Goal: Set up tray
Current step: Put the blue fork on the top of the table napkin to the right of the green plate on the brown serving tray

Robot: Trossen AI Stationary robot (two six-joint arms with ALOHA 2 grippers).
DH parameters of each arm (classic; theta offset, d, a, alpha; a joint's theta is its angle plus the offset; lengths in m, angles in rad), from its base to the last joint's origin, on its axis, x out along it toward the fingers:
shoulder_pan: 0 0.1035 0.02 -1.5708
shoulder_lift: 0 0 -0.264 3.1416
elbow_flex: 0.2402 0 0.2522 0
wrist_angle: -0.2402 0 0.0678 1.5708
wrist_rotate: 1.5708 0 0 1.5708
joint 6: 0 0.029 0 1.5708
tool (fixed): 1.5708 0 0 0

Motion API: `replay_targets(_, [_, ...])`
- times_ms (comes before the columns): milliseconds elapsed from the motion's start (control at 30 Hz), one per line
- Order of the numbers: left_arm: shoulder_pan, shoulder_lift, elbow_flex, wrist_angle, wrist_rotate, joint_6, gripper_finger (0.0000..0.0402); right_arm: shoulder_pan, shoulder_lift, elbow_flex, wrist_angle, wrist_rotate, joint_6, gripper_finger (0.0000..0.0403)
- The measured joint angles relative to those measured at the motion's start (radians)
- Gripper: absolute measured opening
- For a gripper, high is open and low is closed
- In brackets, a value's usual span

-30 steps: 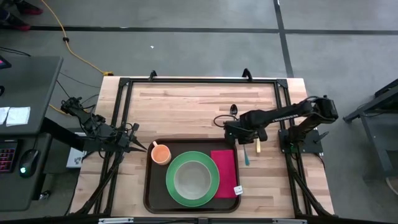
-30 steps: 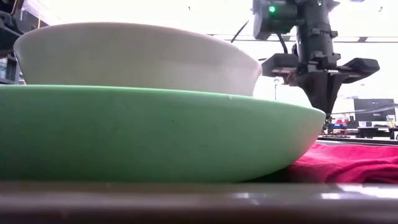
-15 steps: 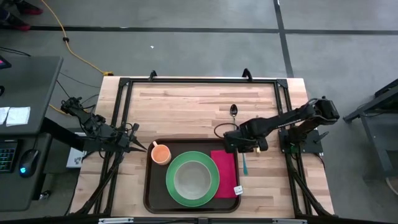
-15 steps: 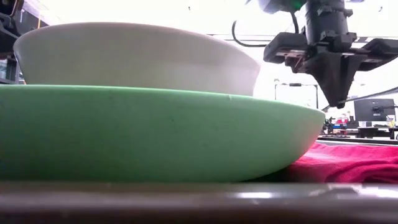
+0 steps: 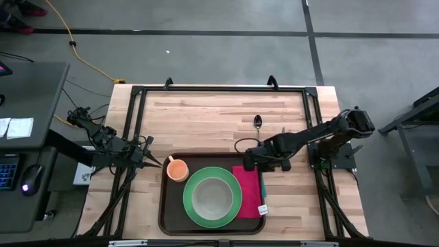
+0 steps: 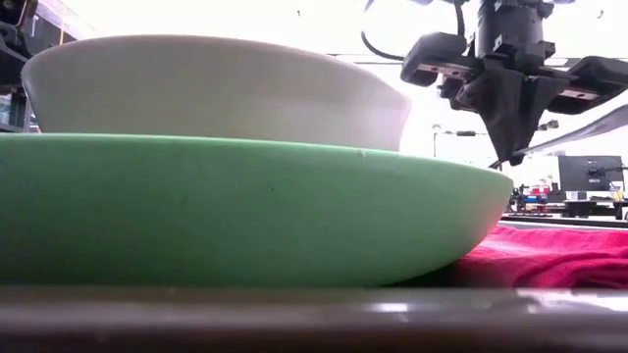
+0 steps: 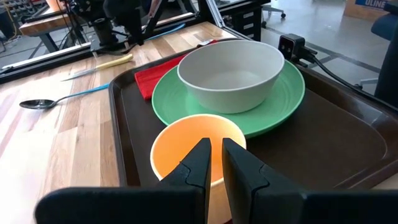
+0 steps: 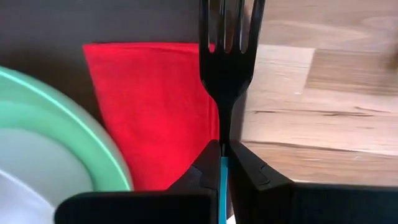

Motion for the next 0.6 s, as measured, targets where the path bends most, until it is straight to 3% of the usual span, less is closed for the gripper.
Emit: replay_targets(600, [0.000,0.000,0.000,-0.027,-0.003,-0.010,0.0072,0.060,0.132,0.000,0.251,-0.073,0.057,0.0000])
